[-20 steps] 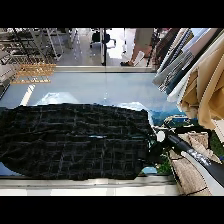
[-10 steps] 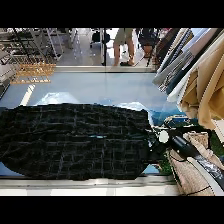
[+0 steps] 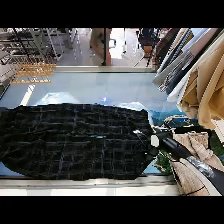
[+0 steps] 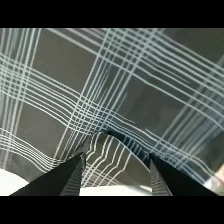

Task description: Fold the clothes and pants, and hang the long-sleeved shirts on hangers.

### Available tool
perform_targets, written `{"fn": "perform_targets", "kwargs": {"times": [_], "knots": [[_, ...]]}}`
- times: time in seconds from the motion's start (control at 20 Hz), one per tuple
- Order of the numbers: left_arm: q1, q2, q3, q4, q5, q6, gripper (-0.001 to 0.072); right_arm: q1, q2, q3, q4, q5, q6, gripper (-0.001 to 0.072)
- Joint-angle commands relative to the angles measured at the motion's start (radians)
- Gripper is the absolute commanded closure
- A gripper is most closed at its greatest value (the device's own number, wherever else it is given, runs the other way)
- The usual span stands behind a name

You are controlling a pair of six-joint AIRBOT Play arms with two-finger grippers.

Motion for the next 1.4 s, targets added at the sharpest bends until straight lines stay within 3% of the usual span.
{"fn": "perform_targets", "kwargs": {"times": [0.0, 0.05, 0.2, 0.25, 0.5, 0.8, 1.0, 1.1, 1.2, 1.35], "knots": [[0.0, 0.0, 0.0, 0.0, -0.001, 0.0, 0.0691, 0.008, -0.061, 0.0, -0.009, 0.063, -0.119, 0.0239], [0.0, 0.0, 0.0, 0.0, -0.002, 0.0, 0.0691, 0.008, -0.066, 0.001, -0.009, 0.088, -0.147, 0.0285], [0.0, 0.0, 0.0, -0.005, -0.004, 0.0, 0.069, 0.008, -0.046, 0.011, -0.023, 0.138, -0.165, 0.0643], [0.0, 0.0, 0.0, -0.02, -0.005, 0.001, 0.0691, 0.008, -0.027, 0.015, -0.035, 0.132, -0.164, 0.0686], [0.0, 0.022, 0.018, -0.156, -0.009, 0.059, 0.0695, 0.008, 0.082, 0.091, -0.079, 0.169, -0.126, 0.0697], [-0.001, 0.039, 0.21, -0.156, -0.089, 0.06, 0.0696, -0.032, 0.154, 0.255, -0.205, 0.162, 0.005, 0.0698], [-0.029, 0.07, 0.31, -0.18, -0.078, 0.059, 0.0696, -0.158, 0.153, 0.324, -0.197, -0.107, 0.123, 0.0699], [-0.06, 0.074, 0.321, -0.271, -0.043, 0.059, 0.0696, -0.207, 0.138, 0.338, -0.174, -0.251, 0.133, 0.07], [-0.109, 0.074, 0.321, -0.373, 0.046, 0.054, 0.0697, -0.235, 0.098, 0.361, -0.167, -0.34, 0.133, 0.07], [-0.214, 0.071, 0.321, -0.422, 0.282, 0.002, 0.0697, -0.268, -0.006, 0.418, -0.167, -0.47, 0.159, 0.07]]}}
